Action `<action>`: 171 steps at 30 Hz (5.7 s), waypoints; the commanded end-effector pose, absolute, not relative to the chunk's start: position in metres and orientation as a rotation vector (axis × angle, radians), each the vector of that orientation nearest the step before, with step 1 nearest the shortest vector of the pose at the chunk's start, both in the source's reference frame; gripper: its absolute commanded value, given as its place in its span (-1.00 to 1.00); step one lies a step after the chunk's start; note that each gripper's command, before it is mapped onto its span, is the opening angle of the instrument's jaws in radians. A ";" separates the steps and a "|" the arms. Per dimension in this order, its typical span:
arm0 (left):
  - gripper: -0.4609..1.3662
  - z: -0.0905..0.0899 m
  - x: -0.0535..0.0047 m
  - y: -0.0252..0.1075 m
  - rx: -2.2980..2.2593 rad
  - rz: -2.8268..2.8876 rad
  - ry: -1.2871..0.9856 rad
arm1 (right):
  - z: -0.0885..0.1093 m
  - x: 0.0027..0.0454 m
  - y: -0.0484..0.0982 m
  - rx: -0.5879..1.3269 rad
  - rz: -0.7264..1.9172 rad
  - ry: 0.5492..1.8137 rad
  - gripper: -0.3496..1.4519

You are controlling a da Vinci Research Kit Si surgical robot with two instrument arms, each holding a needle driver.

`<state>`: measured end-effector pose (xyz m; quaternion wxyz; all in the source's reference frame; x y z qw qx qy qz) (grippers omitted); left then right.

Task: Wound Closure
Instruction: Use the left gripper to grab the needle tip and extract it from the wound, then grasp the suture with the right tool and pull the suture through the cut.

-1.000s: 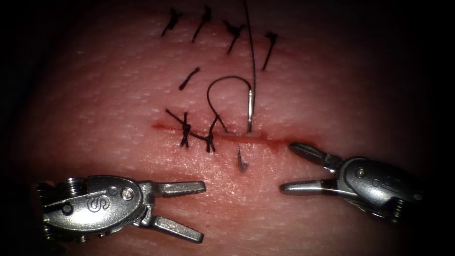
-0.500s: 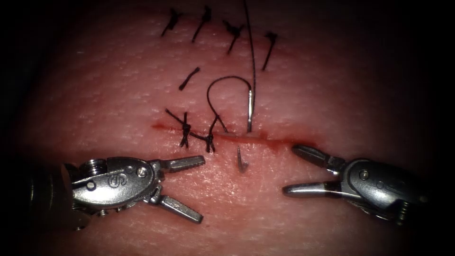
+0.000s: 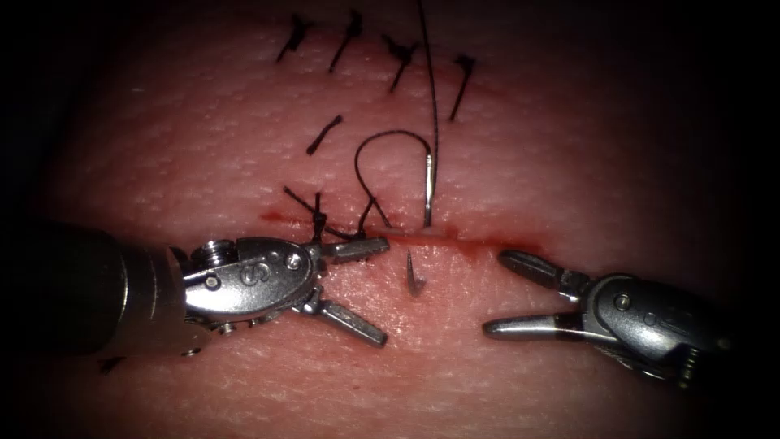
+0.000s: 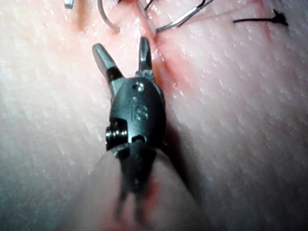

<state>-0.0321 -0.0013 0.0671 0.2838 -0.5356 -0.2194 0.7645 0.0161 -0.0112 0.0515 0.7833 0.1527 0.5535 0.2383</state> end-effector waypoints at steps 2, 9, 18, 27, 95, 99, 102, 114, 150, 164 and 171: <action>0.06 0.067 -0.0323 -0.001 -1.438 2.049 -0.586 | 0.051 0.0161 -0.011 0.327 0.510 1.196 -0.06; -0.18 0.068 -0.0344 -0.002 -1.459 2.082 -0.599 | 0.051 0.0160 -0.011 0.327 0.510 1.196 -0.07; 0.09 0.069 -0.0362 -0.001 -1.478 2.098 -0.583 | 0.052 0.0160 -0.011 0.326 0.508 1.196 -0.07; 0.21 0.070 -0.0376 -0.001 -1.479 2.105 -0.568 | 0.052 0.0160 -0.011 0.326 0.506 1.196 -0.08; -0.88 0.038 -0.0283 0.002 -1.786 1.185 -1.242 | 0.052 0.0183 -0.013 0.349 0.471 1.200 -0.12; -0.88 0.034 -0.0269 0.002 -1.963 1.309 -1.077 | 0.053 0.0191 -0.013 0.341 0.472 1.195 -0.11; -0.88 0.032 -0.0258 0.003 -2.060 1.388 -0.936 | 0.053 0.0198 -0.013 0.344 0.465 1.179 -0.12; -0.88 0.029 -0.0222 0.003 -2.235 1.685 -0.327 | 0.056 0.0211 -0.015 0.326 0.441 1.049 -0.16; -0.88 0.031 -0.0171 0.017 -1.766 2.037 0.818 | 0.056 0.0211 -0.015 0.323 0.437 1.049 -0.20; -0.88 0.043 -0.0238 0.007 -1.758 2.085 0.611 | 0.056 0.0209 -0.015 0.324 0.437 1.049 -0.19; -0.88 0.049 -0.0249 0.003 -1.731 2.116 0.555 | 0.056 0.0209 -0.015 0.326 0.435 1.050 -0.19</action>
